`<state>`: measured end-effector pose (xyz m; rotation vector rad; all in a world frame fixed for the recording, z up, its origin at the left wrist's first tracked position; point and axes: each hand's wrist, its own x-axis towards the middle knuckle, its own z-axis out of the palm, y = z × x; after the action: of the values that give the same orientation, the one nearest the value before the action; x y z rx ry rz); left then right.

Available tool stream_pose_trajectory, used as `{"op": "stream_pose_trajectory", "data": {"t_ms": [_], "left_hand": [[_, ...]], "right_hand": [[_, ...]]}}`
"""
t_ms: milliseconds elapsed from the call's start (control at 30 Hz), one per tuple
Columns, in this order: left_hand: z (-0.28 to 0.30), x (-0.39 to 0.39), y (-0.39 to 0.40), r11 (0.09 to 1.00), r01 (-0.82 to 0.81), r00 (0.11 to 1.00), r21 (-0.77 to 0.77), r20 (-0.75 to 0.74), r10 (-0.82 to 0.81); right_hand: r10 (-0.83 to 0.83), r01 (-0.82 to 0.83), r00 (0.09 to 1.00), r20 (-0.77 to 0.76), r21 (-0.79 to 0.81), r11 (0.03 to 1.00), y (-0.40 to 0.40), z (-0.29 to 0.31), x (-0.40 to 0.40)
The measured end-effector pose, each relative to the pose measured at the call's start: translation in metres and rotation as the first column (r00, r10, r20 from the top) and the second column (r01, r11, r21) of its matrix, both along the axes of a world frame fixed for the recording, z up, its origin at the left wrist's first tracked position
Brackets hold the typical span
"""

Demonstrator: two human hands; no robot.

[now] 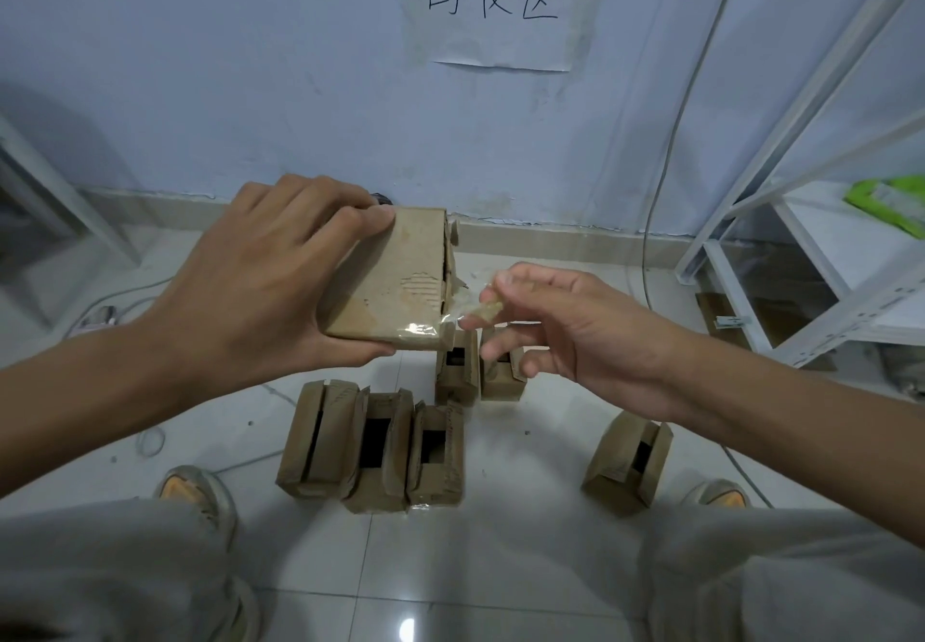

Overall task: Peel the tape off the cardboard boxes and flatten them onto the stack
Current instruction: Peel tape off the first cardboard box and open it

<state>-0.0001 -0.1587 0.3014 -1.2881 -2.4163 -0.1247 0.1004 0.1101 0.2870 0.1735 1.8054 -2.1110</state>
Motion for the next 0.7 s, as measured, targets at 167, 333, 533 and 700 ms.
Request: {"op": "stream_pose_trajectory", "data": {"t_ms": [167,333,533,700], "left_hand": [[0.001,0.0,0.001,0.999,0.004,0.999,-0.052,-0.045,-0.006],[-0.001,0.007,0.008,0.996,-0.014,1.0,-0.085,-0.029,0.011],[-0.005,0.018,0.01,0.961,-0.023,1.0,-0.275,-0.015,0.02],[-0.007,0.015,0.008,0.96,-0.087,0.993,-0.265,0.055,0.105]], "right_hand": [[-0.13,0.139,0.987,0.095,-0.09,0.986,-0.006,-0.003,-0.001],[-0.2,0.22,0.962,0.186,-0.094,0.971,-0.015,-0.009,-0.003],[-0.023,0.027,0.999,-0.025,0.172,0.985,-0.021,-0.007,0.0],[0.122,-0.051,0.974,-0.191,0.343,0.938,-0.02,-0.004,0.007]]}}
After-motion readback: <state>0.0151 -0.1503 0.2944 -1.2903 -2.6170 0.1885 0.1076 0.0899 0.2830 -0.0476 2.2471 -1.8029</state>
